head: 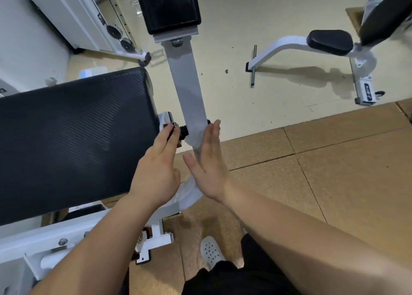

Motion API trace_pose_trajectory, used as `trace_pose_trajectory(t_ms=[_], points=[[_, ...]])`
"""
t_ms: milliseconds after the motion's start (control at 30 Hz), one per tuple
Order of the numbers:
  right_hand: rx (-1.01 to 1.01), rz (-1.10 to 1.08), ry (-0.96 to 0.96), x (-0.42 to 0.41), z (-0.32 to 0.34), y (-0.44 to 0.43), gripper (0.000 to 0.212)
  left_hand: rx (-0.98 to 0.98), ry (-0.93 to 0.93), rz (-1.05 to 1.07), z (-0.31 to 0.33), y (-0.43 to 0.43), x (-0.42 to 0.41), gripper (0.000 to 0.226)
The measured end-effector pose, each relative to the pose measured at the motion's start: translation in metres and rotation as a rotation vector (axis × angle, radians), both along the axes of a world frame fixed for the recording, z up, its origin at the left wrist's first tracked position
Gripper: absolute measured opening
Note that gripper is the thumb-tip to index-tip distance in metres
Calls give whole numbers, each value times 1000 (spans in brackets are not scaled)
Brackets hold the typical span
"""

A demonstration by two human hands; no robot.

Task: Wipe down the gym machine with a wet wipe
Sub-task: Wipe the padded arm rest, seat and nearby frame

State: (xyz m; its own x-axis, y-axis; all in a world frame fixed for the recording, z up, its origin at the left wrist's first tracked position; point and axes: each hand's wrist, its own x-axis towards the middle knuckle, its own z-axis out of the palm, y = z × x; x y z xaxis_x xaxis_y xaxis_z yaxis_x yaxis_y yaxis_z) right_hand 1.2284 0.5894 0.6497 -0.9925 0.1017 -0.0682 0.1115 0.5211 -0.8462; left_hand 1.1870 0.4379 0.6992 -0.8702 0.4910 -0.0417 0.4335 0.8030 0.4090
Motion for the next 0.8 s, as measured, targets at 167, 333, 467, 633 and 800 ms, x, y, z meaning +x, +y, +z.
trace_pose_trajectory(t_ms=[167, 333, 467, 633, 800], points=[[808, 192, 69, 15, -41, 20, 89, -9, 40, -36, -1, -14, -3, 98], [1138, 400, 359, -41, 15, 58, 94, 122, -32, -19, -5, -15, -3, 95], [1371, 592, 505, -104, 91, 61, 96, 167, -69, -47, -9, -17, -3, 92], [1625, 764, 485, -143, 142, 65, 94, 202, -53, -96, -15, -25, -10, 89], [1616, 1111, 491, -126, 114, 73, 84, 219, -30, -79, -15, -23, -7, 86]])
